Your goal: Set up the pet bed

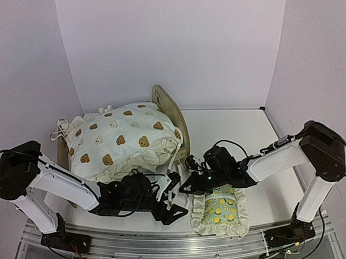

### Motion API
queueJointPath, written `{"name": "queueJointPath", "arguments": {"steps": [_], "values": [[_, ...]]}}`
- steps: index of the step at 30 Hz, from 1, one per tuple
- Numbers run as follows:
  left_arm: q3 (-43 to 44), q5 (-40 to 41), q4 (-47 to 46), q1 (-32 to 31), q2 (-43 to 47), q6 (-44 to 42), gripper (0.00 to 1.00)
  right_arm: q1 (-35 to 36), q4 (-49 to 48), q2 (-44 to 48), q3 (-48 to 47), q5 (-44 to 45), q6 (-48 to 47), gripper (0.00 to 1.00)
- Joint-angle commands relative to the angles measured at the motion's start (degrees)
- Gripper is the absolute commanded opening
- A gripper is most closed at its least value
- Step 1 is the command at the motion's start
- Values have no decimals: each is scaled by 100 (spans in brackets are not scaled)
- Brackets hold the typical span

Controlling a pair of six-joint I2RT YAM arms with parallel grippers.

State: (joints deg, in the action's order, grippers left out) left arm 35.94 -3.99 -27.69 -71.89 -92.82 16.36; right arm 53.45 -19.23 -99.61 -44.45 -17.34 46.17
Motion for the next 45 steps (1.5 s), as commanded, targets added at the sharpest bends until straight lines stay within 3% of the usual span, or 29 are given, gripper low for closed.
{"name": "queueJointPath", "arguments": {"steps": [1,4,9,12,16,23,30,38,45], "values": [[-316,964,200,-18,450,-37,82,46,255,157,-330,-215,-139,0],[-261,1152,485,-19,649,-88,71,49,311,118,-508,-365,-73,0],[139,705,1442,-34,722,-467,85,74,370,16,-722,-441,-56,0],[67,1070,1687,-48,967,-486,91,77,392,-87,-787,-433,-56,0],[-390,1960,1291,-47,1643,-390,99,77,472,-262,-817,-412,-23,0],[-1020,2594,305,-45,1701,-691,96,129,422,-607,-1224,-532,202,0],[-1313,2191,-721,-38,1554,-904,97,146,368,-763,-1497,-250,261,0],[-983,1371,-1299,-38,569,-910,99,147,113,-940,-1470,278,518,0],[-606,1700,-1684,-42,-102,-956,92,146,-40,-886,-1325,444,666,0]]}}
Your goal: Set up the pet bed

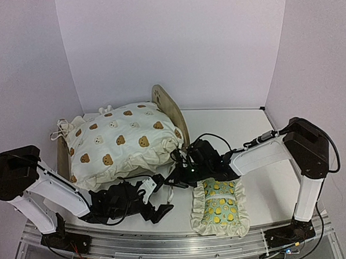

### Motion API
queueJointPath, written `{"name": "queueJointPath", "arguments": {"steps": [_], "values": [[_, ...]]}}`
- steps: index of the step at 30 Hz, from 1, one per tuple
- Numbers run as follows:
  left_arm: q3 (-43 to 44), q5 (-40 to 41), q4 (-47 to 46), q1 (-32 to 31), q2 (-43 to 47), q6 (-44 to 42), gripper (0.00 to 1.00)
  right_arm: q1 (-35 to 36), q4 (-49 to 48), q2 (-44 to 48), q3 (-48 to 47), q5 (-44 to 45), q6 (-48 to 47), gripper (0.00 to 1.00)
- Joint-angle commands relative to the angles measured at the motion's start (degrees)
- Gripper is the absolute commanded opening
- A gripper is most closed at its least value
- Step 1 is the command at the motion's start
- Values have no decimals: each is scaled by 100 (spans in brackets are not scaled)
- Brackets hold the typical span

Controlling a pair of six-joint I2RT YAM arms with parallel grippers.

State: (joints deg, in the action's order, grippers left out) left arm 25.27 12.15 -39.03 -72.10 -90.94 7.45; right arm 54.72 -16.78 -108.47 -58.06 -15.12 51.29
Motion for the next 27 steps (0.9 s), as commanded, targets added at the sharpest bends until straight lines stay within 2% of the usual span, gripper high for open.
{"name": "queueJointPath", "arguments": {"steps": [1,5,7,9,10,12,13,19,20,22,23,27], "values": [[529,136,-555,-23,-396,-79,90,18,-301,10,57,233,173,0],[705,200,-732,-14,-668,-100,75,25,-388,48,157,285,237,0],[772,294,-711,-15,-710,-62,63,24,-409,66,200,294,242,0],[795,401,-678,-23,-727,-50,42,21,-413,95,231,300,241,0],[806,448,-642,-19,-718,-38,27,16,-414,103,246,307,235,0],[824,504,-515,-16,-704,-35,5,18,-421,121,270,313,231,0],[836,538,-452,-18,-694,-20,1,19,-422,132,277,311,226,0],[812,495,-221,-24,-487,-55,0,6,-422,309,355,347,84,0],[807,503,-169,-21,-440,-70,0,3,-422,379,375,359,26,2],[780,532,-75,-22,-345,-86,0,-10,-403,543,452,389,-70,16],[755,541,-47,-18,-307,-90,0,-21,-392,626,499,422,-94,18],[759,435,-18,-24,-268,-101,0,-46,-345,765,575,589,-128,13]]}}
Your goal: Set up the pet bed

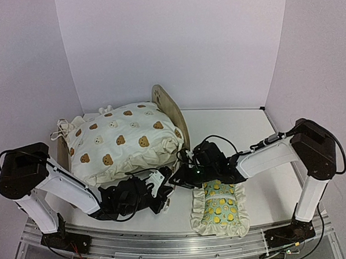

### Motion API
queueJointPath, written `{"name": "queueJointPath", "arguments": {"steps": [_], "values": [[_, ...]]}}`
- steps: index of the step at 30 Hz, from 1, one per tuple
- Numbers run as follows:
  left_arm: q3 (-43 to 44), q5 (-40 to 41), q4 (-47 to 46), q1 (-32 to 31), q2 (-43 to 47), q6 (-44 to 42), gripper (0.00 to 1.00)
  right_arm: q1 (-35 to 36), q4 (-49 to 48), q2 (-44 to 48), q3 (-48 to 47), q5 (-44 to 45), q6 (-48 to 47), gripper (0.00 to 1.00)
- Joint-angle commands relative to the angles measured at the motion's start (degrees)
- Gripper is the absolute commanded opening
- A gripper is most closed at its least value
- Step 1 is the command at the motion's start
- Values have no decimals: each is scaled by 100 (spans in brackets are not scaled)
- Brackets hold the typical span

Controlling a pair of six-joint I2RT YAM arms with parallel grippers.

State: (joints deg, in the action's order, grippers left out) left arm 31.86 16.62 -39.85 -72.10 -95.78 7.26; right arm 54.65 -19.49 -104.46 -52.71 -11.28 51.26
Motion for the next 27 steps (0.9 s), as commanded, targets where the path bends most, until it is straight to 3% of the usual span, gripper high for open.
{"name": "queueJointPath", "arguments": {"steps": [1,5,10,14,18,27], "values": [[114,-25,72,-21,206,-87,0,-45,-57,348,19,166,-126,15],[98,57,156,-17,270,-88,0,-73,-37,423,123,165,-234,42],[128,261,437,-9,395,-88,0,-79,-20,1016,539,303,-1149,54],[164,339,522,1,420,-94,0,-79,163,1347,751,436,-1698,56],[170,470,665,19,528,-58,0,-81,262,1351,903,639,-1985,51],[224,490,930,165,611,-119,0,-84,54,534,541,856,-2385,49]]}}
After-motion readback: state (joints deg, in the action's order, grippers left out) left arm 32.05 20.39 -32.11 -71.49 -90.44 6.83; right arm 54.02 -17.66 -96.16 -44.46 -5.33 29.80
